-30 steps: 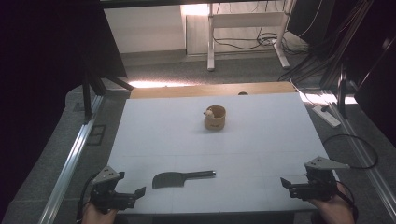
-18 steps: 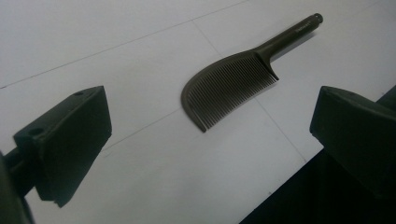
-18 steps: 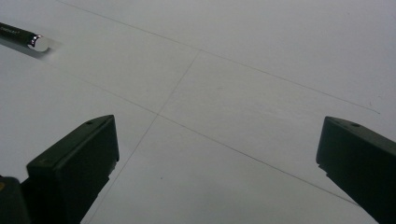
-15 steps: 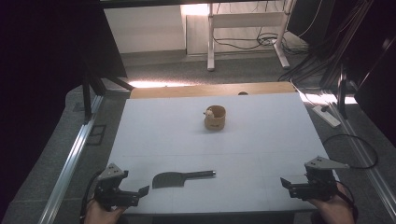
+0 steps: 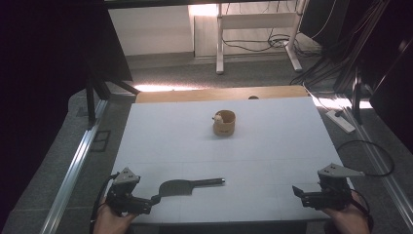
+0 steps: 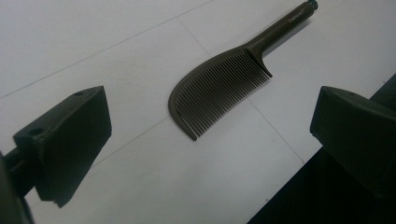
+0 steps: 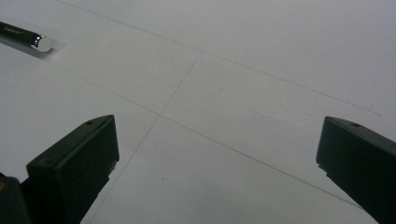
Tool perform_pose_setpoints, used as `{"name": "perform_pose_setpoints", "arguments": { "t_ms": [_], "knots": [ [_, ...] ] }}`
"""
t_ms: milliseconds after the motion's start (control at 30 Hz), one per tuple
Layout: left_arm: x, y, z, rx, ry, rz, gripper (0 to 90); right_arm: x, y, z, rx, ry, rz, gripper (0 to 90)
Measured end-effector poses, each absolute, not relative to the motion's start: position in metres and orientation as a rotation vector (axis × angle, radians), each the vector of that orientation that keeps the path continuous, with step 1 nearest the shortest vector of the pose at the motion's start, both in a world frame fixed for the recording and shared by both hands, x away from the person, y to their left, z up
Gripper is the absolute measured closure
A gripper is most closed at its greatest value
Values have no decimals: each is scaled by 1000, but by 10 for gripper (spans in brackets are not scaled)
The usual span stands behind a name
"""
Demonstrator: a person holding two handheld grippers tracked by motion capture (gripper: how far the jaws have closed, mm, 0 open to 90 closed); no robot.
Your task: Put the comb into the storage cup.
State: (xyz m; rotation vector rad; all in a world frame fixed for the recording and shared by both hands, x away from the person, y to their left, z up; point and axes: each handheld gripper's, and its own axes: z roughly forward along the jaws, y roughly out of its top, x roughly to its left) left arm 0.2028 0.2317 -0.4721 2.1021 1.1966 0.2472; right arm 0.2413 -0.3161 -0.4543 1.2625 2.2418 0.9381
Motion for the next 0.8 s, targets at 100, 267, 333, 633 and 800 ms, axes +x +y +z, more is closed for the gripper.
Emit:
{"name": "perform_pose_setpoints", "arguments": {
  "t_ms": [100, 267, 333, 633, 800],
  "knots": [
    [205, 229, -472, 2103, 1189, 241, 0, 241, -316, -454, 1263, 2243, 937, 0],
    [211, 224, -472, 2111, 1175, 232, 0, 242, -316, -455, 1264, 2243, 937, 0],
    [213, 223, -472, 2114, 1171, 229, 0, 242, -316, -455, 1264, 2243, 937, 0],
    [223, 214, -474, 2147, 1146, 214, 9, 242, -316, -455, 1264, 2242, 938, 0],
    [227, 210, -473, 2150, 1131, 207, 51, 242, -315, -455, 1267, 2245, 930, 0]
  ]
}}
